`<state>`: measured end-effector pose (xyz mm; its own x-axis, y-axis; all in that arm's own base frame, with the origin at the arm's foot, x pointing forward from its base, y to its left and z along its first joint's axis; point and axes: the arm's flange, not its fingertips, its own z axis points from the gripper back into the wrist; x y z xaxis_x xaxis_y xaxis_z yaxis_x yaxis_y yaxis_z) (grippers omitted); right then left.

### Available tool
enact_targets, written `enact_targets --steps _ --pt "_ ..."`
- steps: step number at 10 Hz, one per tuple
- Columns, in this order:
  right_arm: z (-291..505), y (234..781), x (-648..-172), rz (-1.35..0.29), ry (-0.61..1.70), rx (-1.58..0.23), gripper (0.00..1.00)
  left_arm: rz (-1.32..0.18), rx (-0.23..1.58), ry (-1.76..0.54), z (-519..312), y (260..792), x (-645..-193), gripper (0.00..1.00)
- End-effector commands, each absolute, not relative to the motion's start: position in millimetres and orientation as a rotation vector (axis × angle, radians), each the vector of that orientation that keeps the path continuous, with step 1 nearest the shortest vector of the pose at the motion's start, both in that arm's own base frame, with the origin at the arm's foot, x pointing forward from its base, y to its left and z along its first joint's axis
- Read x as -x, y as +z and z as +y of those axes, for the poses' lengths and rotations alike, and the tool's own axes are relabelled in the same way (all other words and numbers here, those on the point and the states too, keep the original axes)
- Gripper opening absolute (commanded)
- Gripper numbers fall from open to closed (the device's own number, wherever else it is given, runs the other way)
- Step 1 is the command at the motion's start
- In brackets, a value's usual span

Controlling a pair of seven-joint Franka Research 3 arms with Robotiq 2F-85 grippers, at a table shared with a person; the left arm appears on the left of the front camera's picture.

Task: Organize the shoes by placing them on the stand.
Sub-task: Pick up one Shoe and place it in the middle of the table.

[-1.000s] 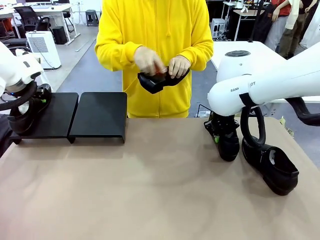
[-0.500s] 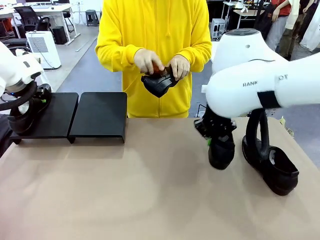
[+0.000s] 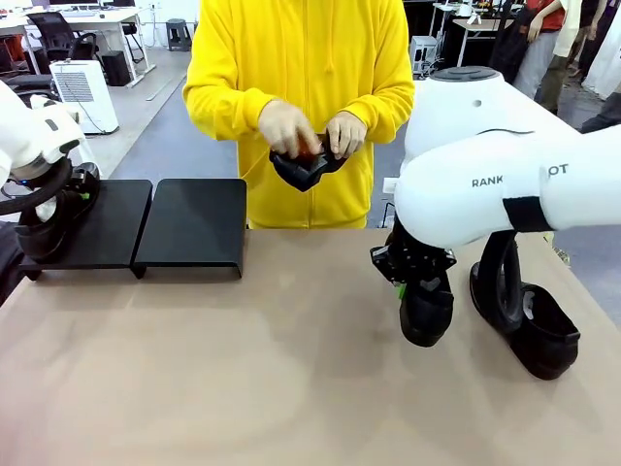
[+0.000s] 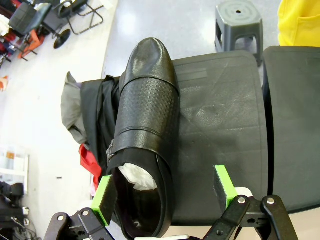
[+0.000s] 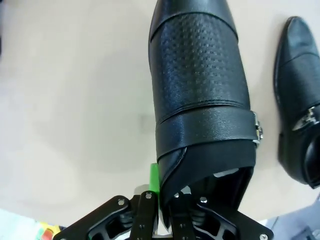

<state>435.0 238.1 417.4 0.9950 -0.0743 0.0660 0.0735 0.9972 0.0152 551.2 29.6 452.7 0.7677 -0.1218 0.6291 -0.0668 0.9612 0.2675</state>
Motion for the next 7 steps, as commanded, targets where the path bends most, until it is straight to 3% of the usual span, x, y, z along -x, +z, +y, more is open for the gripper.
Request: enact_targets --steps 1,3,7 --pt "247.1 418.6 -426.4 -0.07 -0.053 -0.011 0.0 -0.7 -0.29 -0.039 32.2 455.2 -550.3 1.0" --pt "301.9 414.7 -400.9 -0.089 -0.133 0.024 0.0 -0.7 -0.29 -0.039 32.2 455.2 -550.3 1.0" --pt "391.0 389.5 -369.3 -0.079 -0.086 0.082 0.0 -0.7 -0.29 -0.039 32.2 455.2 -550.3 1.0"
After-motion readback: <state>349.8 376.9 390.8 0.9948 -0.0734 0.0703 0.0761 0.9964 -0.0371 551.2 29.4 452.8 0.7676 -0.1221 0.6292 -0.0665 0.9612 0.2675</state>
